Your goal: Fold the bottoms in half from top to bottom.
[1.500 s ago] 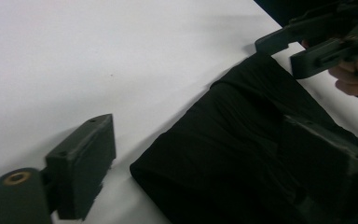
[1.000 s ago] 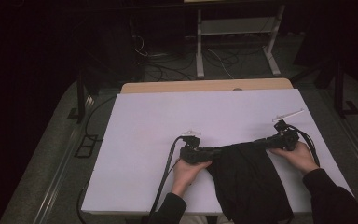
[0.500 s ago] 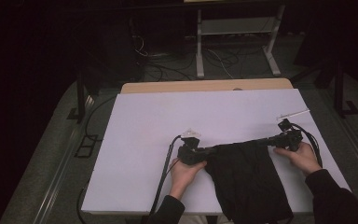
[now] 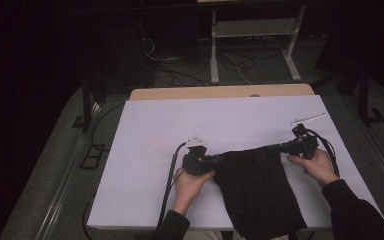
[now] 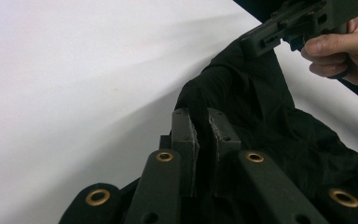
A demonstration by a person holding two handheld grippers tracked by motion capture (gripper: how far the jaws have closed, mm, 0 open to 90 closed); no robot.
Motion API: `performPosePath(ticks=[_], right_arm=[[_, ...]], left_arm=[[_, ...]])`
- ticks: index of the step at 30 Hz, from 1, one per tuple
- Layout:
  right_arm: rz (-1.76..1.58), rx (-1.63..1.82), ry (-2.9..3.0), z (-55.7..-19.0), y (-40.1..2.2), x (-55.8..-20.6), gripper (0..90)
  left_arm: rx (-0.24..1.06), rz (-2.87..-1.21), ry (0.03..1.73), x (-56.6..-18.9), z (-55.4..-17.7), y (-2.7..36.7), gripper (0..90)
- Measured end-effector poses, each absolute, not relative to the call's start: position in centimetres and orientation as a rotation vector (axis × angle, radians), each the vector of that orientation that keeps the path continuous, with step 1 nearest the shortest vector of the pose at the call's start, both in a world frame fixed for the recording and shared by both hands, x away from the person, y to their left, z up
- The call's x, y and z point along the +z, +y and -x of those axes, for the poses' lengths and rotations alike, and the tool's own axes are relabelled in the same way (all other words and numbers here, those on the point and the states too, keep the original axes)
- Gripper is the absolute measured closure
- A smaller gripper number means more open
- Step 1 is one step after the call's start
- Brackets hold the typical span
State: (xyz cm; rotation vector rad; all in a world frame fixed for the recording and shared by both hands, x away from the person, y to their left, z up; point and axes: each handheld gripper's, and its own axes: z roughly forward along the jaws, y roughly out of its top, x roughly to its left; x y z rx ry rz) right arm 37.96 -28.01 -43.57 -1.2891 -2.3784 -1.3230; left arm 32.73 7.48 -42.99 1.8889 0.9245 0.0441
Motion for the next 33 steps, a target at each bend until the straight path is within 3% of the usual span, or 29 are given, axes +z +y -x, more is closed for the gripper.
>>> performPosePath(ticks=[20, 33], right_arm=[[1.26, -1.356, -2.397, -39.4, -23.4, -41.8, 84.7], [1.291, -1.357, -2.429, -41.6, -21.3, -39.9, 84.7]], left_arm=[[0.191, -1.942, 0.91, -39.6, -33.8, 10.3, 81.9], [0.26, -1.976, 0.935, -38.2, -37.5, 11.6, 81.9]])
